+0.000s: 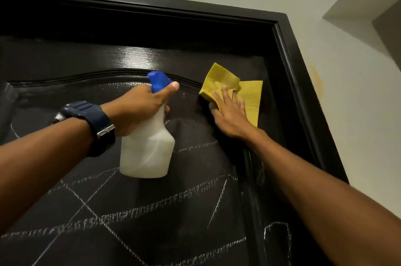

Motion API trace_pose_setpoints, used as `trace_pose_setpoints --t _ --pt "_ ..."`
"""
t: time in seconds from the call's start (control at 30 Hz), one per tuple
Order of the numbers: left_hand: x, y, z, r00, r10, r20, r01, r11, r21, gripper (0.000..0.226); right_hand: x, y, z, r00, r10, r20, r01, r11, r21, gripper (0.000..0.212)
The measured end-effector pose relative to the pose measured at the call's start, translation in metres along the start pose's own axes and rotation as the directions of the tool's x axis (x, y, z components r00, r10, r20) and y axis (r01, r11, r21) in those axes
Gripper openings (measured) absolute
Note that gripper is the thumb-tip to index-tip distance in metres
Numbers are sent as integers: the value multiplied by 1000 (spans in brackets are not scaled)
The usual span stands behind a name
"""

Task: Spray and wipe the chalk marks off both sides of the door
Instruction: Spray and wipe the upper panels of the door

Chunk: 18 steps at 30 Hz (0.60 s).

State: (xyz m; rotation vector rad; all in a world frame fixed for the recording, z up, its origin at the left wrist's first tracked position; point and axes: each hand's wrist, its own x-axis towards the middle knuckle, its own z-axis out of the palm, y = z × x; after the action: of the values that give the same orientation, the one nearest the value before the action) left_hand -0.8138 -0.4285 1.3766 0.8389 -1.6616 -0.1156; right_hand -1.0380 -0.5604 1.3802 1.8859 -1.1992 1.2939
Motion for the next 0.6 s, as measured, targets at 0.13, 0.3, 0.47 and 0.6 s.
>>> trace_pose_setpoints --t 0.13,0.3,0.47,0.6 --pt "-9 1 -12 1000 -2 12 2 1000 11 54 -69 1 45 983 -117 -142 124 991 41 74" --pt "-25 -8 -6 999 -20 31 19 1000 17 49 -102 9 48 988 -151 -10 151 986 68 79" --pt "-16 -15 26 999 -23 46 24 1000 -10 50 -3 -1 3 998 -57 -27 60 987 147 61" --pt "-14 -16 41 1000 9 19 -7 998 -64 51 -24 -7 31 992 -74 -104 77 997 27 69"
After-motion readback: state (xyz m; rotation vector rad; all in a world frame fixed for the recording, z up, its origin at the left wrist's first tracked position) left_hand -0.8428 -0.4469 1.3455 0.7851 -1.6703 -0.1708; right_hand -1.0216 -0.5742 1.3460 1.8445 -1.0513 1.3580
